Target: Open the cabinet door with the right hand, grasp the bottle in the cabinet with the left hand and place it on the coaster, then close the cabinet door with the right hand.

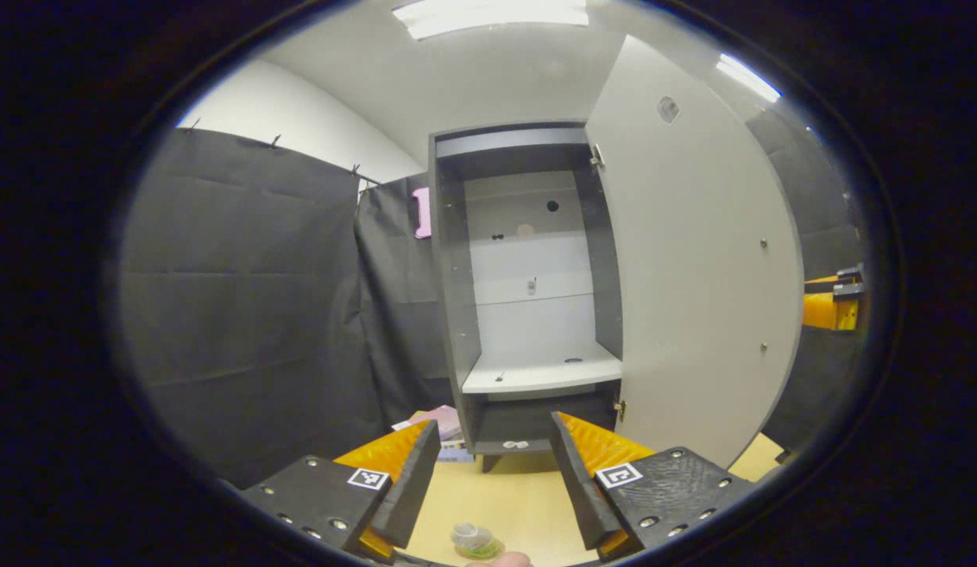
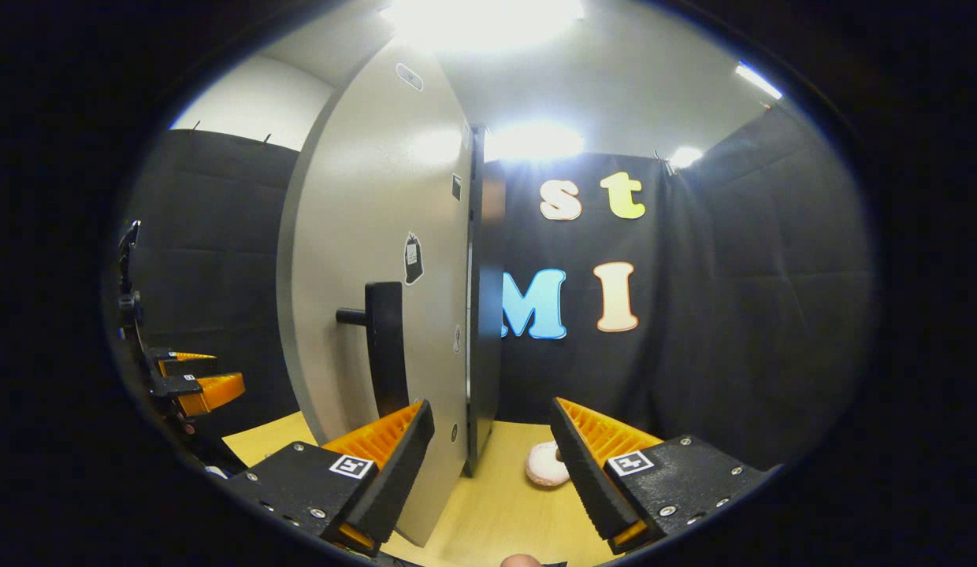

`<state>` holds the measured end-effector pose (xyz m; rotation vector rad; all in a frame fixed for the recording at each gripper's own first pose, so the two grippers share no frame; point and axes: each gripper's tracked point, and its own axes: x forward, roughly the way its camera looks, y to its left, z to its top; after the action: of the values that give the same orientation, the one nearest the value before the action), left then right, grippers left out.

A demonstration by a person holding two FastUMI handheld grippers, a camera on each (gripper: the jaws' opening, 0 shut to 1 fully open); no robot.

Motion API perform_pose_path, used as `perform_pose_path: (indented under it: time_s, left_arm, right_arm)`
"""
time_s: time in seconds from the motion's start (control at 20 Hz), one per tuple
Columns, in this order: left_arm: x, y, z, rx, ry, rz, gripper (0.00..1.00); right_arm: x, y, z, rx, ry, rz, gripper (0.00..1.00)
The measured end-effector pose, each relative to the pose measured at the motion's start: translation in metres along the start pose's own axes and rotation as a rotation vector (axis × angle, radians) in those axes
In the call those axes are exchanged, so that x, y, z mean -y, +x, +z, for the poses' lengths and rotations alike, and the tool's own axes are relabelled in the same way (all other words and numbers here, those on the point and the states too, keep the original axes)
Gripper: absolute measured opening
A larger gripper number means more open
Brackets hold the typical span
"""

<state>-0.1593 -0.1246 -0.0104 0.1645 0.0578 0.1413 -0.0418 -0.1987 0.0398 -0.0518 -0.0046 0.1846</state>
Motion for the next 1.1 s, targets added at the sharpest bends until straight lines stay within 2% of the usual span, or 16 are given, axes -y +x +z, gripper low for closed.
perform_pose_path:
  time_s: [0.1, 0.25, 0.35, 0.4, 0.5, 0.55, 0.65, 0.7, 0.75, 0.8, 0.85, 0.95, 1.1]
  left_arm:
    - [-0.003, 0.006, 0.006, 0.018, -0.018, -0.035, 0.84]
    - [-0.008, 0.016, 0.013, 0.021, -0.048, -0.101, 0.84]
    - [-0.022, 0.05, 0.004, 0.023, -0.055, -0.135, 0.84]
    - [-0.029, 0.064, 0.0, 0.025, -0.058, -0.146, 0.8]
    - [-0.041, 0.079, 0.001, 0.031, -0.064, -0.162, 0.8]
    - [-0.046, 0.086, -0.001, 0.031, -0.064, -0.173, 0.8]
    - [-0.062, 0.098, -0.006, 0.031, -0.061, -0.176, 0.84]
    - [-0.068, 0.104, -0.008, 0.028, -0.069, -0.185, 0.8]
    - [-0.072, 0.109, -0.013, 0.021, -0.077, -0.195, 0.8]
    - [-0.075, 0.113, -0.016, 0.017, -0.083, -0.206, 0.84]
    - [-0.078, 0.117, -0.017, 0.018, -0.084, -0.216, 0.8]
    - [-0.083, 0.123, -0.021, 0.014, -0.071, -0.225, 0.8]
    - [-0.08, 0.126, -0.022, -0.001, -0.083, -0.222, 0.8]
  right_arm:
    - [-0.003, -0.001, -0.002, -0.009, 0.026, -0.043, 0.92]
    - [-0.002, -0.005, -0.002, -0.018, 0.048, -0.115, 0.91]
    - [-0.006, -0.006, -0.003, -0.018, 0.057, -0.149, 0.89]
    - [-0.008, -0.006, -0.002, -0.02, 0.066, -0.162, 0.91]
    - [-0.015, -0.008, -0.004, -0.024, 0.081, -0.19, 0.91]
    - [-0.019, -0.008, -0.005, -0.026, 0.09, -0.205, 0.87]
    - [-0.027, -0.009, -0.004, -0.026, 0.086, -0.233, 0.91]
    - [-0.029, -0.011, -0.002, -0.022, 0.074, -0.251, 0.91]
    - [-0.032, -0.012, 0.0, -0.018, 0.064, -0.273, 0.91]
    - [-0.033, -0.014, -0.001, -0.014, 0.063, -0.293, 0.91]
    - [-0.034, -0.016, -0.001, -0.013, 0.072, -0.314, 0.91]
    - [-0.033, -0.016, -0.007, -0.02, 0.127, -0.345, 0.91]
    - [-0.038, -0.013, -0.005, -0.033, 0.137, -0.328, 0.91]
